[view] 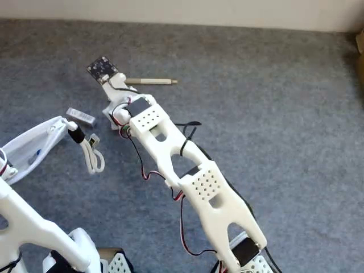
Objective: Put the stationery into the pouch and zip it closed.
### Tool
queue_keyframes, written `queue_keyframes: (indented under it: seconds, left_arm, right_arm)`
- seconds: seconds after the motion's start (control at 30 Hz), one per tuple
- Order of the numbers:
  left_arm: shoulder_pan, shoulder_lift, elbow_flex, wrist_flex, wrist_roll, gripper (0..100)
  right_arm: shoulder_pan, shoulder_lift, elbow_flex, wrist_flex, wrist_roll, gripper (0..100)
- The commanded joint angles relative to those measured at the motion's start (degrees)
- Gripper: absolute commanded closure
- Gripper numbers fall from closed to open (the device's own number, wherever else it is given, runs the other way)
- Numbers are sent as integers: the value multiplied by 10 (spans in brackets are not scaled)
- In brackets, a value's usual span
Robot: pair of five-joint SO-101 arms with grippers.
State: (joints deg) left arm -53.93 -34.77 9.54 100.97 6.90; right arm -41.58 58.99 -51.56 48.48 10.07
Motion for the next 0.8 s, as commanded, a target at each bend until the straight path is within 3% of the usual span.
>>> queue_keyframes:
  seconds: [0.0,0.2,0.47,0.77]
  left_arm:
    - [-5,0,-3,0,4,993]
    - [-5,0,-3,0,4,993]
    - [-5,0,10,0,4,993]
    - [-6,0,13,-1,4,993]
  right_arm:
    - [12,-5,-39,3,23,846]
    - [13,25,-39,4,44,849]
    - [24,26,-39,5,49,992]
    - [24,27,-136,183,101,992]
